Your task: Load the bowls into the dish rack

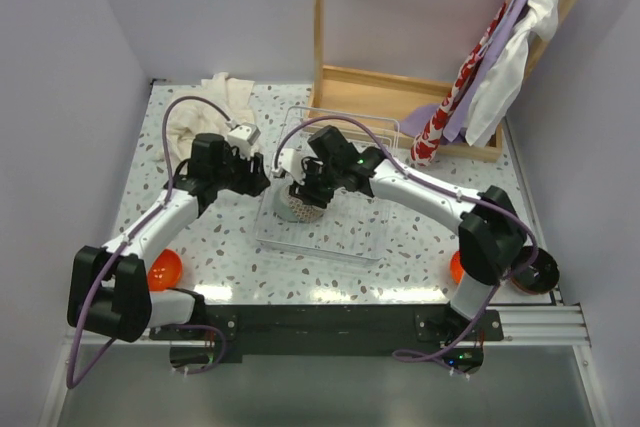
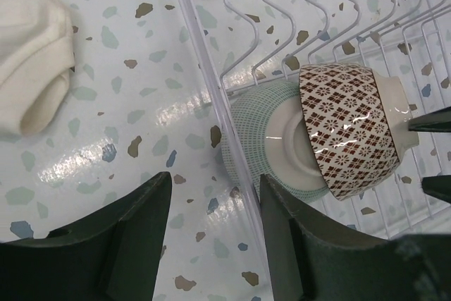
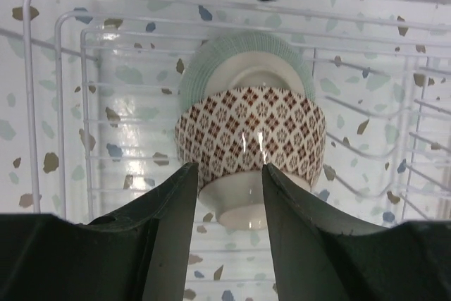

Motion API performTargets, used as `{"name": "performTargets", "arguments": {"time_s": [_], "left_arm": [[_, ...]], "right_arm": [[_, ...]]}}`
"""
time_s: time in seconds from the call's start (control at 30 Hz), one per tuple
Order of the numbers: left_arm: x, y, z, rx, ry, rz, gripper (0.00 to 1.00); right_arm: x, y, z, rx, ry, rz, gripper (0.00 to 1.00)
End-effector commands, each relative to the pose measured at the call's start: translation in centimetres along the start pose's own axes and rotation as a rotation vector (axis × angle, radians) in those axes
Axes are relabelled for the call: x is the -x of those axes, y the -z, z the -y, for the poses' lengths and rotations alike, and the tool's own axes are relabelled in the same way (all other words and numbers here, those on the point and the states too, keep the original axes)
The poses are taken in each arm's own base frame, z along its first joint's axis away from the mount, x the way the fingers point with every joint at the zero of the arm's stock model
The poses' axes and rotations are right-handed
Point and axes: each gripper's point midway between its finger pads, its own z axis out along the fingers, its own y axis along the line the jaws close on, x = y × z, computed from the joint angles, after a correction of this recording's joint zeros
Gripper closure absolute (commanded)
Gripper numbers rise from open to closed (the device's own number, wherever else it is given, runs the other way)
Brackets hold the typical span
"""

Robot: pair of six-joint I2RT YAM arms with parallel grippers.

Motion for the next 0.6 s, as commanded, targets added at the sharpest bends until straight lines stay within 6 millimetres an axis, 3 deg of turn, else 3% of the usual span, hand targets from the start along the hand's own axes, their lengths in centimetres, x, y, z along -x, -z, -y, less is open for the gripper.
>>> {"name": "performTargets", "arguments": {"time_s": [0.0, 0.07, 0.2, 0.23, 0.37, 0.4, 0.43, 0.57], "left_arm": [[2.8, 1.1, -0.6, 0.022, -0.018, 0.092, 0.43], [2.7, 1.2, -0.6, 0.022, -0.016, 0.096, 0.43], [2.5, 1.1, -1.0, 0.031, -0.008, 0.093, 0.45], [2.4, 1.0, -1.0, 0.031, -0.004, 0.091, 0.48], [2.5, 1.1, -0.9, 0.020, 0.009, 0.092, 0.77], [2.4, 1.1, -1.0, 0.029, 0.014, 0.091, 0.91], [2.4, 1.1, -1.2, 0.037, 0.022, 0.092, 0.98], [2.1, 1.2, -1.3, 0.039, 0.031, 0.088, 1.00]], "right_arm": [[0.3, 5.1, 0.2, -0.096, 0.012, 0.053, 0.56], [0.2, 6.3, 0.3, -0.125, 0.012, 0.063, 0.62], [-1.9, 5.7, -0.2, -0.107, -0.019, 0.008, 0.97], [-2.0, 5.5, 0.1, -0.117, -0.022, 0.008, 1.00], [-2.8, 4.2, 1.4, -0.141, -0.036, -0.025, 1.00], [-3.1, 3.5, 1.7, -0.135, -0.042, -0.038, 1.00], [-3.3, 3.1, 1.8, -0.130, -0.045, -0.052, 1.00], [-3.7, 1.9, 2.5, -0.115, -0.058, -0.072, 1.00]]}}
